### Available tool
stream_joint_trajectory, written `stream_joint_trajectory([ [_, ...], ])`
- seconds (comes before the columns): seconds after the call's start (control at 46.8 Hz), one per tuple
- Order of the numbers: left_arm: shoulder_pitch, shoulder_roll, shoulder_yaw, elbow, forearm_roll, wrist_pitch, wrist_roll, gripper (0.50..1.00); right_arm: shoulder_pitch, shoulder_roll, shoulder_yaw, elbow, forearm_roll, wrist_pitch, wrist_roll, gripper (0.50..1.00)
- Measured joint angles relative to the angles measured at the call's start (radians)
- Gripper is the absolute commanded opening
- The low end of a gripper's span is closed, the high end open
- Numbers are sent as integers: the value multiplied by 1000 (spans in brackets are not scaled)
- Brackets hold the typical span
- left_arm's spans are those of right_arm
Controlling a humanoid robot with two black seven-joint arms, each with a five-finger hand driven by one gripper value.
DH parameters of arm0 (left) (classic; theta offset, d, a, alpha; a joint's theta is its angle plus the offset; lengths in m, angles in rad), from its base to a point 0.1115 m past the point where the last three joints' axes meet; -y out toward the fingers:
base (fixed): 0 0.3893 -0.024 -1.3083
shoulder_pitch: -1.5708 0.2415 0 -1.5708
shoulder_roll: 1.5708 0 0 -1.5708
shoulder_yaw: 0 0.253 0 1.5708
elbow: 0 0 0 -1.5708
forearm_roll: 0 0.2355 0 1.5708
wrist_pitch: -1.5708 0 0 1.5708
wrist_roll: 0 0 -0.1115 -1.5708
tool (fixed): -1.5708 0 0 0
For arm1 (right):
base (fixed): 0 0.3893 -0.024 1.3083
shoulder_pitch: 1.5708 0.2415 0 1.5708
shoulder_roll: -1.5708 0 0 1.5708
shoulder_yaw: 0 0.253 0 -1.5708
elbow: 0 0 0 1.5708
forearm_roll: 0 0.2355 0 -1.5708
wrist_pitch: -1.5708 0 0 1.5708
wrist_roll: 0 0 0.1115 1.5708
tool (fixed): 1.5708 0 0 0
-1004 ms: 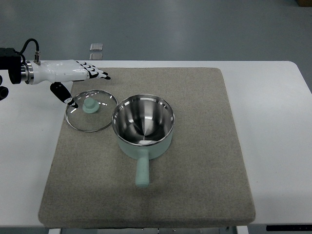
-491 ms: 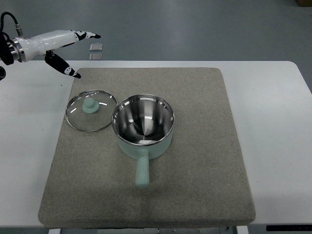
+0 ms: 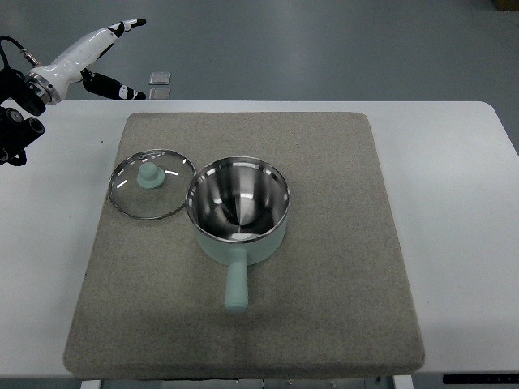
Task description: Place lid left of pot with left hand
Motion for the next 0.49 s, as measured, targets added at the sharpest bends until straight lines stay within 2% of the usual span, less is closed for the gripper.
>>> stream_joint_trajectory([
  [0.256,25,-2,0,12,-17,-13,0,999,0,0,0,0,0,0,0,924],
  [0.491,26,-51,0,107,-86,-16,0,999,0,0,0,0,0,0,0,924],
])
